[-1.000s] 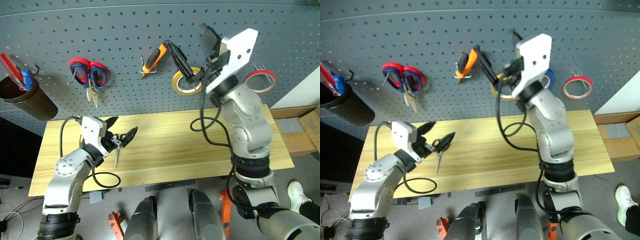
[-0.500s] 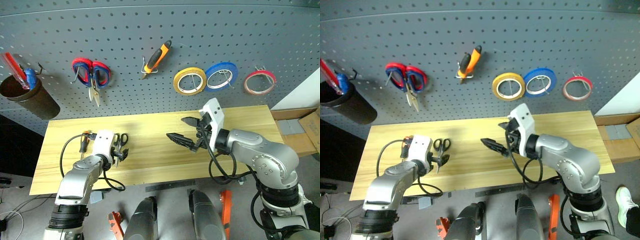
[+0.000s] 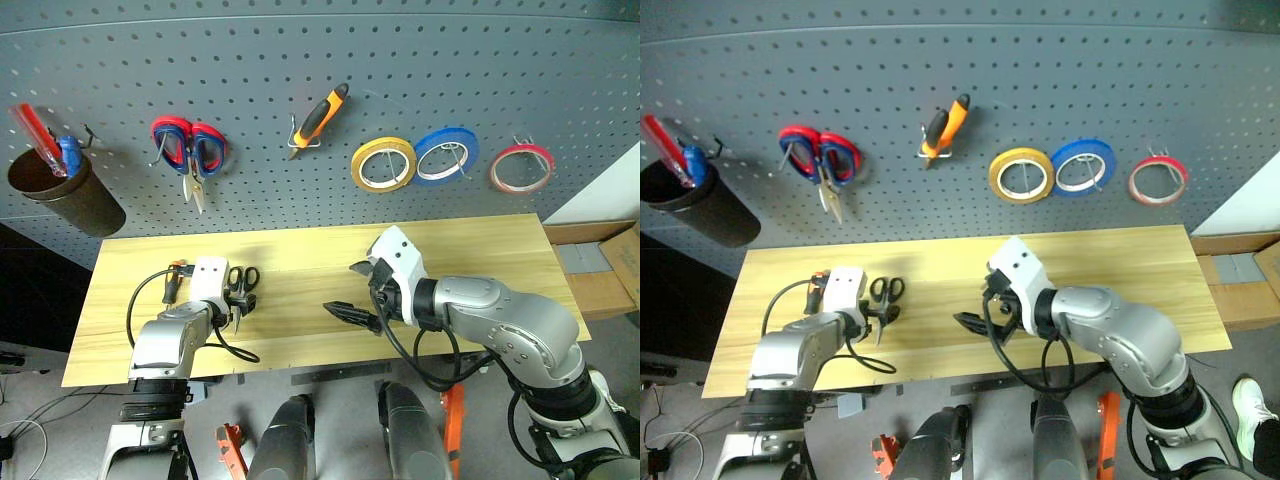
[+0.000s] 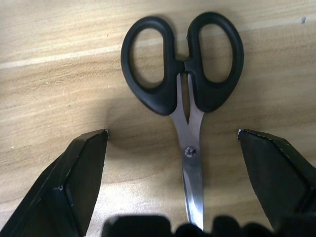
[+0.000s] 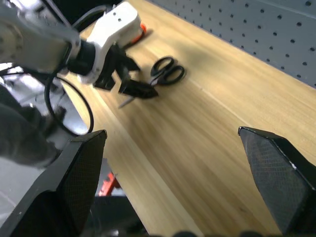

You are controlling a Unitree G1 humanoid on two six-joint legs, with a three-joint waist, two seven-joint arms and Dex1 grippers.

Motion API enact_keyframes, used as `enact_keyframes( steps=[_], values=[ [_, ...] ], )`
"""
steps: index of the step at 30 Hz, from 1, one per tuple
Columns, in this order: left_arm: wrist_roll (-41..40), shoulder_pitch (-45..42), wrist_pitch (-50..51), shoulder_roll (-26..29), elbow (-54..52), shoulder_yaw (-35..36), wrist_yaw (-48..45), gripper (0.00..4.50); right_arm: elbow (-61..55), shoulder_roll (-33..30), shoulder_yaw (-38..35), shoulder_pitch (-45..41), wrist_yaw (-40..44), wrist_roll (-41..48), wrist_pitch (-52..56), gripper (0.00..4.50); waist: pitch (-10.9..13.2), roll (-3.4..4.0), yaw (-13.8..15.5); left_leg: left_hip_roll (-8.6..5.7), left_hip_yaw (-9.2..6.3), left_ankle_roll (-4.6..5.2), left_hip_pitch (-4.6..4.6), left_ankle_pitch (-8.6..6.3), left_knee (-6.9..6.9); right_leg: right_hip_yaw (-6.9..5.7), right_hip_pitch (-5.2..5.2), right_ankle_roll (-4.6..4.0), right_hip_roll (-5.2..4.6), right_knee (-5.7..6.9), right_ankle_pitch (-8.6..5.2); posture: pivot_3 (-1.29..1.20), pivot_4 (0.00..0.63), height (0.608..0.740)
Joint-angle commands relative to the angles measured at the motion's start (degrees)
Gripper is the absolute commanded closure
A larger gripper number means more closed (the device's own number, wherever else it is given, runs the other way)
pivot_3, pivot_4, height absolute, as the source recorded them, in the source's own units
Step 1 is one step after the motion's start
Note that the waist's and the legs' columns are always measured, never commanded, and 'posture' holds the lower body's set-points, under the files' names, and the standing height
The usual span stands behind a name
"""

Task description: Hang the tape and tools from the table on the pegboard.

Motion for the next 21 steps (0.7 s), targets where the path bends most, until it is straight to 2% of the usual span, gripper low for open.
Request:
enact_keyframes(
  steps=[1,12,13,18,21],
  values=[
    [0.31,0.68,0.37,-0.48,1.05,0.50,0.27,0.59,-2.68,-0.49,0.74,-0.47,0.87,-0.65,-1.27,0.00,-0.08,-0.01,0.06,0.00,0.00,0.00,0.00,0.00,0.00,0.00,0.00,0.00,0.00,0.00,0.00,-0.06,0.306,0.740],
    [0.18,2.21,-0.87,-0.58,1.60,1.87,0.40,4.24,-2.21,-1.79,1.01,-1.57,1.39,-3.55,-2.16,0.00,-0.53,0.05,0.19,0.00,0.00,0.00,0.03,0.00,0.00,0.01,0.02,0.00,0.00,-0.01,0.00,-0.08,0.297,0.740],
    [0.29,2.36,-1.53,-0.41,1.56,1.79,0.18,4.40,-2.13,-1.86,0.95,-1.60,1.43,-3.73,-2.17,0.00,-0.53,0.05,0.19,0.00,0.01,0.00,0.04,0.00,0.00,0.01,0.03,0.00,0.00,-0.01,0.00,-0.08,0.296,0.740],
    [1.08,5.79,-13.67,0.26,-4.84,4.34,0.14,4.39,-2.14,-2.35,-0.16,-2.08,2.13,-4.63,-2.89,0.00,-0.54,0.05,0.04,0.03,0.02,0.00,0.04,0.00,0.00,0.02,0.02,-0.01,0.00,-0.04,0.01,-0.08,0.296,0.740],
    [-1.84,11.29,-18.19,-1.03,-12.18,6.97,-1.79,4.39,-2.28,-3.34,-0.53,-2.44,3.13,-6.05,-6.22,0.00,-0.54,0.05,0.14,0.04,0.00,0.00,0.02,-0.01,-0.03,0.00,0.00,-0.01,0.00,-0.11,0.01,-0.08,0.294,0.740]
  ],
)
